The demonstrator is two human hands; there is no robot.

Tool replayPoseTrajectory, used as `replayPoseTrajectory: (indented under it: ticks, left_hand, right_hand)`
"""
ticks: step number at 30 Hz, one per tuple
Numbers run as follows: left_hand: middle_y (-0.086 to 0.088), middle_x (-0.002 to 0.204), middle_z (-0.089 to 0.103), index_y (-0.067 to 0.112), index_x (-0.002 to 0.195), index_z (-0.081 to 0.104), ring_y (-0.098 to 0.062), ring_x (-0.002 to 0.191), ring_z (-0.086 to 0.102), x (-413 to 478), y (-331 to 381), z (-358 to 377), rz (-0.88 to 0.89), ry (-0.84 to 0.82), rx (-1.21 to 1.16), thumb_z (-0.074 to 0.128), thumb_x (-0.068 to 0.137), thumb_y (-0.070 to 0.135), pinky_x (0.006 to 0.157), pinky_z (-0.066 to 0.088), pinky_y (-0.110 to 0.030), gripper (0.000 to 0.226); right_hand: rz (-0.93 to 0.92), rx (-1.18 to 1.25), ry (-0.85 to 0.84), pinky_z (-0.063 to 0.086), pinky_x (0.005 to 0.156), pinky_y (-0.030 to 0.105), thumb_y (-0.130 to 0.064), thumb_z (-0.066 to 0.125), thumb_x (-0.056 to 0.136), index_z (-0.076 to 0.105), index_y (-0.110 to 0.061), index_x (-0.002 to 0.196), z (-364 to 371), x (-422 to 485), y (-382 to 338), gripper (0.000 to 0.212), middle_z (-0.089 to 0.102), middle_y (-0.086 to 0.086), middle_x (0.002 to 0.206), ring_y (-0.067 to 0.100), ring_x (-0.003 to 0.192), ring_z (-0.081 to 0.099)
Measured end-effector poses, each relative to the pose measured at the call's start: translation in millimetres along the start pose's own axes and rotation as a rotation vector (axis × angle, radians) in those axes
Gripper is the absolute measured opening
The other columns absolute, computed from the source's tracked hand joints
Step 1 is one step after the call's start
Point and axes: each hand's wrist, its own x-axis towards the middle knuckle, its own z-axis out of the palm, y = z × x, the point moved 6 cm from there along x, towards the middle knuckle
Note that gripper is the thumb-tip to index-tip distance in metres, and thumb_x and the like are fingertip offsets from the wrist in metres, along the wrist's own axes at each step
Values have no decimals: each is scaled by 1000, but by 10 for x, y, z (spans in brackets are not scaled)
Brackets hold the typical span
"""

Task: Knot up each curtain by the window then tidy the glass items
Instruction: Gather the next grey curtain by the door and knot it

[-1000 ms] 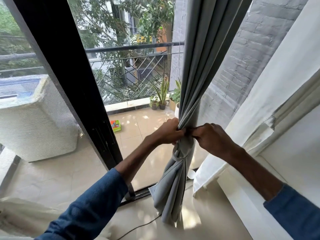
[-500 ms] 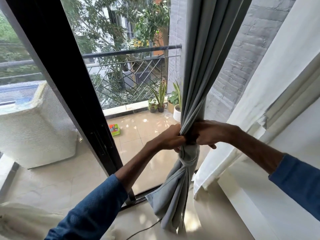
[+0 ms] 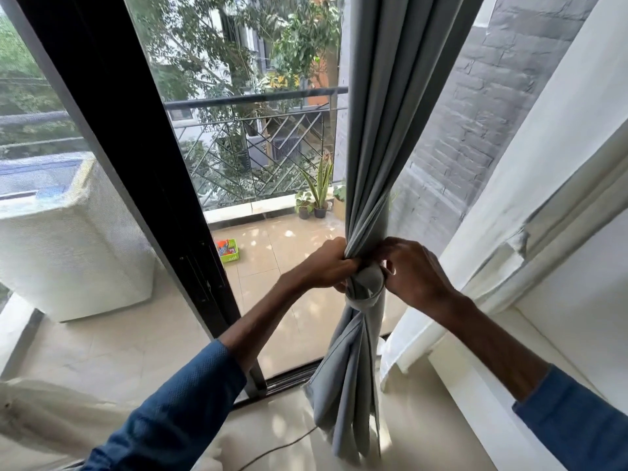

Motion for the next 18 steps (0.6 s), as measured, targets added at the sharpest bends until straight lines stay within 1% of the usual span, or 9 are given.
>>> replayPoseTrajectory:
  ticks: [3, 5, 7, 9, 11, 13, 15, 16, 18]
  left_hand:
    - [-26, 81, 66, -8, 82, 60, -37, 73, 68, 21, 43, 48, 23, 11, 44, 48, 73, 27, 55, 57, -47, 38]
    - [-25, 78, 67, -7, 80, 60, -36, 70, 69, 20, 45, 62, 13, 22, 38, 50, 73, 30, 53, 57, -45, 39]
    - [-26, 77, 66, -8, 81, 60, -36, 67, 69, 17, 46, 63, 1, 36, 38, 50, 71, 30, 51, 56, -47, 40]
    - [-25, 76, 66, -7, 80, 59, -37, 66, 67, 26, 50, 65, -5, 45, 63, 50, 70, 30, 52, 56, -47, 39]
    - [-23, 75, 64, -5, 76, 57, -37, 66, 66, 31, 62, 47, 0, 64, 101, 50, 69, 30, 53, 55, -45, 37]
    - [-22, 74, 63, -2, 74, 55, -37, 66, 65, 50, 45, 17, -8, 87, 105, 49, 70, 30, 54, 55, -46, 33]
    - [-19, 72, 61, 3, 70, 52, -35, 63, 62, 90, 4, -40, -21, 122, 105, 47, 71, 30, 54, 54, -47, 28]
    - [-18, 71, 61, 5, 69, 51, -34, 63, 61, 105, -5, -77, -26, 144, 109, 47, 71, 31, 55, 53, -46, 26]
    - [-17, 71, 62, 6, 68, 51, -36, 65, 62, 136, -36, -161, -44, 190, 110, 47, 74, 29, 54, 51, -41, 25]
  right_hand:
    - [-26, -32, -109, 47, 59, 30, -25, 58, 72, 72, -21, 79, 42, 18, 48, 16, 71, -1, 91, 28, 82, 67]
    - [-16, -33, -172, 45, 56, 30, -30, 55, 68, 64, -15, 68, 83, -25, 85, 17, 69, 4, 77, 32, 73, 64]
    - [33, -9, -284, 49, 54, 34, -31, 57, 67, 57, -13, 62, 161, -85, 143, 18, 61, 7, 62, 33, 63, 58]
    - [66, 23, -379, 50, 54, 35, -31, 63, 68, 52, -13, 60, 250, -122, 181, 22, 54, 3, 54, 27, 55, 52]
    - [78, 12, -425, 49, 55, 35, -33, 66, 68, 52, -14, 62, 317, -93, 185, 25, 56, 1, 56, 27, 58, 55]
    - [108, -63, -438, 46, 62, 33, -36, 66, 72, 51, -18, 70, 354, -43, 185, 23, 66, 2, 76, 30, 77, 64]
    - [118, -139, -350, 46, 71, 34, -33, 66, 79, 56, -22, 82, 334, 7, 165, 15, 67, 6, 96, 33, 93, 65]
    - [114, -102, -240, 48, 72, 36, -28, 66, 80, 60, -22, 89, 295, 17, 145, 12, 66, 6, 98, 32, 93, 67]
    - [144, 132, 34, 52, 68, 34, -14, 70, 80, 65, -26, 106, 269, -35, 133, 29, 66, 1, 94, 22, 81, 69]
